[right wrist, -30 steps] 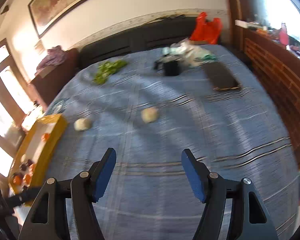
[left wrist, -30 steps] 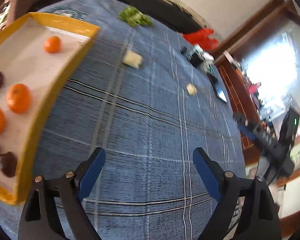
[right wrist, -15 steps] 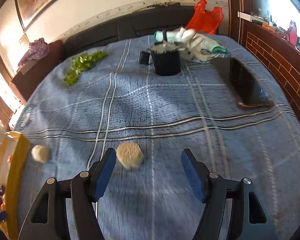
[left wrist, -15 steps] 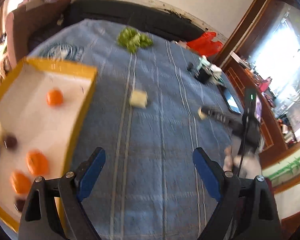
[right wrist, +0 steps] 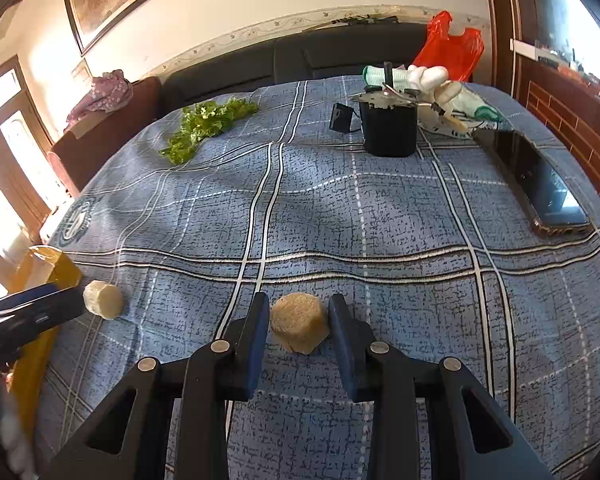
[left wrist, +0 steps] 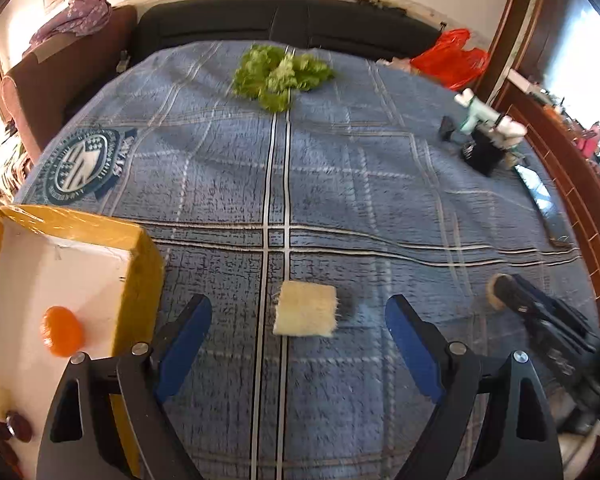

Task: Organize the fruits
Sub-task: 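Grasp a white slice with the left tool while the right grasps another slice, then carry both white slices over the tray and open both tools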

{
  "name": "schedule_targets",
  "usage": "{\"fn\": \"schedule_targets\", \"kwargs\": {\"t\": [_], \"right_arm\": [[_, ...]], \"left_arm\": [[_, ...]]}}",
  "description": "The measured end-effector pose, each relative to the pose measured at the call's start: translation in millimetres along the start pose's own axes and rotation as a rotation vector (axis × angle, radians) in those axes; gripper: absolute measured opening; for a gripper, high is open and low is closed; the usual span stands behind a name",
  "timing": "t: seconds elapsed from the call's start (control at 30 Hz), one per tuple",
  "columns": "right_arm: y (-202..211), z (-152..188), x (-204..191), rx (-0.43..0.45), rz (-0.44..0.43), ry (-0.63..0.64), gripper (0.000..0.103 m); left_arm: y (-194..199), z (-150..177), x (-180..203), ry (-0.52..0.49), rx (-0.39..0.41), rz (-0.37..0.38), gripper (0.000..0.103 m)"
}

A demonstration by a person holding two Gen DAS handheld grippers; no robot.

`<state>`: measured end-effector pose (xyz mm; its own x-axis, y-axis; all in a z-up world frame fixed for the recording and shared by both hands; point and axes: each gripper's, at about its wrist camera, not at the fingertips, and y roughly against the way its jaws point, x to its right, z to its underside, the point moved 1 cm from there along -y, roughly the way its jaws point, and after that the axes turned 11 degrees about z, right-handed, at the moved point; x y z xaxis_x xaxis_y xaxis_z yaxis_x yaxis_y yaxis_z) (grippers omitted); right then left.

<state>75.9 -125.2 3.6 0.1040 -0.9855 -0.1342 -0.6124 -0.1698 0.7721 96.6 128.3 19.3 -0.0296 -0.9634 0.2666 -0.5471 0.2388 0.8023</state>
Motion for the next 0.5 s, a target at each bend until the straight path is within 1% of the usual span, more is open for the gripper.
{"fn": "schedule_targets", "kwargs": {"t": [0.03,0.1,0.13,0.17,0.2,0.23,0.33,0.4,0.5], "right_arm": [[0,0,1,-0.002,-0.006,-0.002,0.033],[-1,0,1,-0.007,-0.013,-0.007,0.033],[-1,0,1,-0.008,-0.013,-0.01,0.033],[0,0,2,-0.006,-0.013,-0.017,0.033],[1,0,2,-0.004,-0.013,-0.021,0.033],[1,0,2,-0.002,-0.013,-0.023,0.033],[5,0,3,0.011,-0.007,-0.029,0.033],[7,-1,3,0.018,-0.008,-0.031,0.033],[12,-1,0,0.028,-0.015,-0.023,0.033]], "left_arm": [[-4,1,-1,0.0,-0.007,-0.002,0.087],[-13,5,1,-0.007,-0.031,0.0,0.072],[-17,7,1,-0.009,-0.05,0.006,0.051],[-15,9,4,-0.031,-0.034,-0.031,0.034],[-15,9,5,-0.037,-0.037,-0.025,0.031],[-14,10,4,-0.028,-0.044,-0.006,0.031],[-2,15,-1,0.018,-0.028,0.022,0.031],[14,21,-6,0.051,-0.007,0.049,0.031],[44,32,-13,0.111,0.046,0.098,0.031]]}}
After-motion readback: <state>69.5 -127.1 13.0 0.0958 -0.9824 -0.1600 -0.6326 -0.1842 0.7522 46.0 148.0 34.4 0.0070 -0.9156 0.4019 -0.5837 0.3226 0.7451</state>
